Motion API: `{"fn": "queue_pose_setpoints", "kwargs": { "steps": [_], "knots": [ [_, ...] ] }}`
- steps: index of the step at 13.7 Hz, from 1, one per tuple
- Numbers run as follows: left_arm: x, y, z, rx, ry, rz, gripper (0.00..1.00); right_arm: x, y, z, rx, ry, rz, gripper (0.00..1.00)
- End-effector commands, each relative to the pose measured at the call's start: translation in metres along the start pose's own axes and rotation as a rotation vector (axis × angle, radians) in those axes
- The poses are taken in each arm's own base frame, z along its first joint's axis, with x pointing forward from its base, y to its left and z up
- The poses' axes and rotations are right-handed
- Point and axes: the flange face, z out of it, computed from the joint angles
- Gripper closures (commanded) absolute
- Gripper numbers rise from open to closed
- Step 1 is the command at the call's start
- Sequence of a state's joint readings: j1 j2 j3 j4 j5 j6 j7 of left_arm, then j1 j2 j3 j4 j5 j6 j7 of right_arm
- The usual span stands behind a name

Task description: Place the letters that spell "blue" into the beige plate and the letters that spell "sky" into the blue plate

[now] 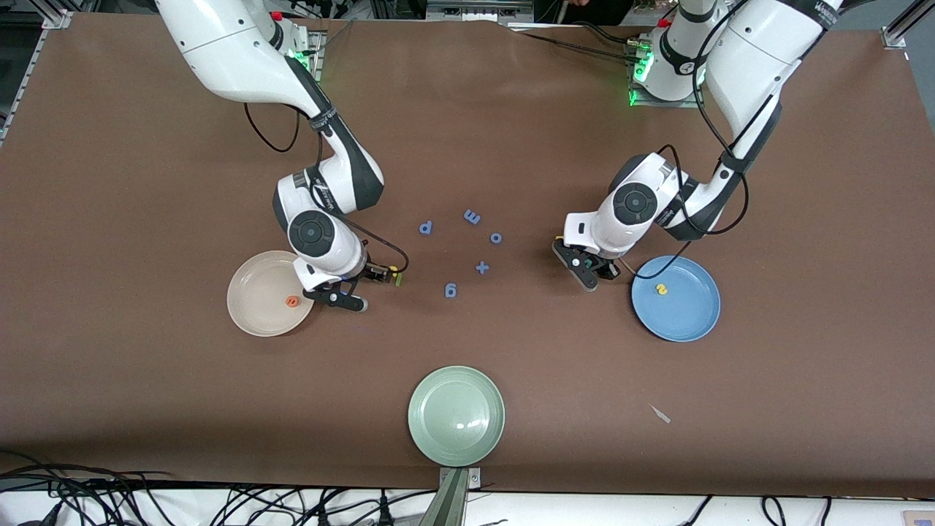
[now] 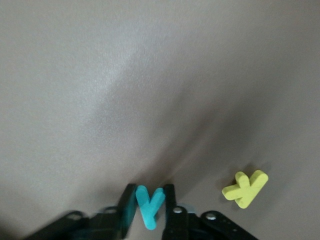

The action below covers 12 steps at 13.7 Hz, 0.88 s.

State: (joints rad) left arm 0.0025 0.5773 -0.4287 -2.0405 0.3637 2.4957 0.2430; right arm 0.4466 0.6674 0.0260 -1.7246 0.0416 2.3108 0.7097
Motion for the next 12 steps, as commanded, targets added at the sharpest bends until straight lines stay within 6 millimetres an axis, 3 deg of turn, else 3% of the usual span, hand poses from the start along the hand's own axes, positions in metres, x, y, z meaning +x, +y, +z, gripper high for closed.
{"fn": "queue_pose_setpoints", "kwargs": {
  "steps": [1, 3, 5, 8, 12],
  "knots": [
    [-0.005, 0.000, 0.005, 0.013, 0.008, 0.025, 0.98, -0.010, -0.010, 0.009, 0.014, 0.007, 0.022, 0.22],
    [-0.007, -0.008, -0.002, 0.023, 0.009, 0.015, 0.98, -0.012, -0.009, 0.015, 0.020, 0.015, 0.020, 0.22],
    [-0.008, -0.018, -0.028, 0.052, 0.000, 0.005, 0.98, -0.013, -0.008, 0.021, 0.029, 0.026, 0.020, 0.22],
    [-0.026, -0.058, -0.059, 0.071, -0.068, -0.020, 0.93, -0.014, -0.007, 0.025, 0.029, 0.028, 0.020, 0.23],
    [-0.030, -0.097, -0.088, 0.080, -0.103, 0.011, 0.92, -0.007, -0.004, 0.016, 0.024, 0.043, 0.002, 0.23]
  ]
}}
